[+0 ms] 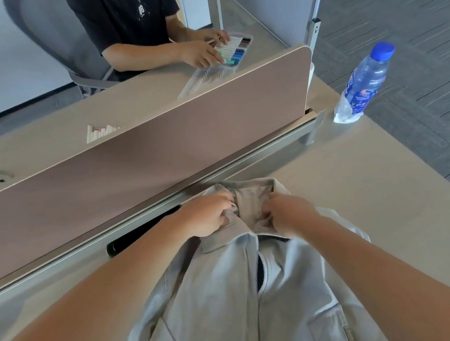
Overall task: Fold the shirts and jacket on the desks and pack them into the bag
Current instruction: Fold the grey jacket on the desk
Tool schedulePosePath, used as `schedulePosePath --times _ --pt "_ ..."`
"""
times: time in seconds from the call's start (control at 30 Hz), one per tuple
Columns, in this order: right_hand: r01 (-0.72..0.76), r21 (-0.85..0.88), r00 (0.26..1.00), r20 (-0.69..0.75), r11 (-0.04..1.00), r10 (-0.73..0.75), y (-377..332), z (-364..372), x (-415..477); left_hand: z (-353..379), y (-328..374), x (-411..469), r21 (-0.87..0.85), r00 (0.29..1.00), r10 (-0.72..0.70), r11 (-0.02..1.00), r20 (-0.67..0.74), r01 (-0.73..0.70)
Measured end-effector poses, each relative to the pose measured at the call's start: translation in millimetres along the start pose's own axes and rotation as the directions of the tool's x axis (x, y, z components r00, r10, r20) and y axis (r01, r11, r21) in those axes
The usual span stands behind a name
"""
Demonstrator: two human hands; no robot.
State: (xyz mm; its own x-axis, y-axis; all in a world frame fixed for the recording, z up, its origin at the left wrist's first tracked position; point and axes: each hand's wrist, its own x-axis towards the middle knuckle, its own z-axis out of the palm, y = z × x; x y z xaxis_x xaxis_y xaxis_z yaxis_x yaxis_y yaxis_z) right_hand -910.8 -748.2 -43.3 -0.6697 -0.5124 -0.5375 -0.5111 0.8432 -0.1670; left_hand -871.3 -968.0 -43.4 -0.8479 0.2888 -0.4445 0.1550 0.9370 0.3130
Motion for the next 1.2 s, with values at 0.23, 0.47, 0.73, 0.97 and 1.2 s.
schedulePosePath --times 0.23,0.47,0.73,0.97,1.2 --pt "-0.166 0.038 0.985 -0.051 0.985 0.167 4.9 -38.0 16.6 -7.5 34.6 18.4 0.138 0.913 -0.346 0.915 -0.216 0.380" --pt "-0.135 0.192 0.970 -0.177 0.972 0.170 -4.0 -3.6 21.4 27.3 24.6 18.1 -0.205 0.865 -0.354 0.932 -0.355 0.298" --pt "0.110 0.214 0.994 -0.041 0.971 -0.104 -11.6 -13.4 -10.5 9.2 18.3 -17.6 -0.091 0.974 0.061 0.992 -0.217 -0.082" --pt "-0.035 0.080 0.999 0.004 0.996 0.035 -7.8 9.7 -8.3 23.4 12.9 -9.5 0.084 0.995 -0.017 0.996 -0.099 0.026" --pt "-0.076 0.350 0.988 -0.101 0.934 0.118 -1.9 -15.1 -4.7 4.9 22.1 10.0 -0.022 0.968 -0.194 0.981 -0.158 0.193"
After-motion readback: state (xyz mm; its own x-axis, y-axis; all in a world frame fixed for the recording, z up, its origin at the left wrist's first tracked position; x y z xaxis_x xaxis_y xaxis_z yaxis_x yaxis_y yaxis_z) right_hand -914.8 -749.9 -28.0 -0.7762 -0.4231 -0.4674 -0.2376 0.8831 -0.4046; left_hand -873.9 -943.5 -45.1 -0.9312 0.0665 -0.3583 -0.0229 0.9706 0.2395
